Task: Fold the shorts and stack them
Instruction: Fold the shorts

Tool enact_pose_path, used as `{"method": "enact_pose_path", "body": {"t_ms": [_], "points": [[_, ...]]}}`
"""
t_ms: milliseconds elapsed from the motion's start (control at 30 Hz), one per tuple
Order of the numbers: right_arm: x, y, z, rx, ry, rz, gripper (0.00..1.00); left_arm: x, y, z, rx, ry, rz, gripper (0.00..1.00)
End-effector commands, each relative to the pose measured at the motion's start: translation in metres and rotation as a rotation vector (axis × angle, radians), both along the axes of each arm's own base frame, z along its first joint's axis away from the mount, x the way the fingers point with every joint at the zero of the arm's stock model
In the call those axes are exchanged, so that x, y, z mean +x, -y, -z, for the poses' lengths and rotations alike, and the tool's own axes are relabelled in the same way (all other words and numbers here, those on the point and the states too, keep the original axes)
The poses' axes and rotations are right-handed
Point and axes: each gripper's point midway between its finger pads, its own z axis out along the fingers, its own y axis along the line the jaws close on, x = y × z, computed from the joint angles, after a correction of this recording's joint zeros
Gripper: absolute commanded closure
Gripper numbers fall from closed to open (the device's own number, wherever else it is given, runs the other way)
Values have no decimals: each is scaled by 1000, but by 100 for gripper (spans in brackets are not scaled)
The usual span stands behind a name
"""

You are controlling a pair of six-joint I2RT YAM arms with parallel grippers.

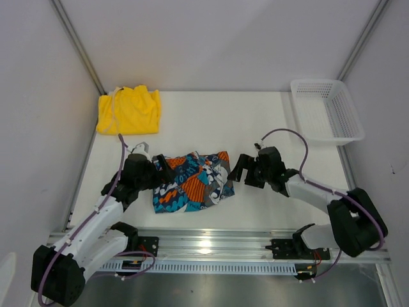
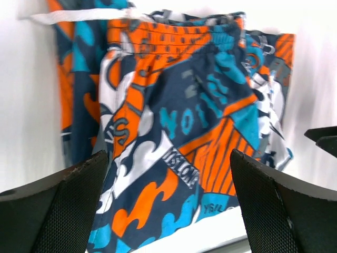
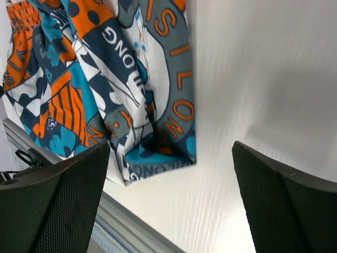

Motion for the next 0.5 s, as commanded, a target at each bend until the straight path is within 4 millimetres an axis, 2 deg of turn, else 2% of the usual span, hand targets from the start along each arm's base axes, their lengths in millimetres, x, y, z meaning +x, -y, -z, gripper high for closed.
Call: {"method": "enact_pose_path", "body": {"t_ms": [0, 33, 67, 133, 167, 233, 267, 333, 367, 433, 467], "points": [[2, -17, -3, 2, 7, -191, 0, 7, -19, -6, 40, 13, -71, 1], [6, -20, 0, 5, 11, -209, 1, 8, -23, -5, 47, 15, -92, 1], [7, -21, 12, -1, -24, -216, 0, 8, -30, -2, 46, 7, -125, 1], [15, -30, 13, 44, -14, -247, 1, 8, -36, 4, 46, 3, -149, 1], [15, -31, 25, 43, -49, -254, 0, 6, -41, 12, 47, -12, -170, 1], [16, -39, 27, 76, -52, -284, 0, 8, -45, 16, 42, -6, -190, 1], [13, -42, 35, 79, -72, -293, 1, 3, -47, 27, 41, -27, -189, 1], [9, -53, 34, 101, -65, -338, 0, 5, -49, 33, 25, -16, -190, 1], [7, -57, 33, 111, -63, -351, 1, -2, -44, 43, -15, -37, -155, 1], [6, -65, 30, 143, -52, -374, 1, 3, -39, 39, -62, 1, -141, 1], [2, -69, 30, 158, -60, -396, 0, 0, -35, 44, -88, -5, -122, 1]]}}
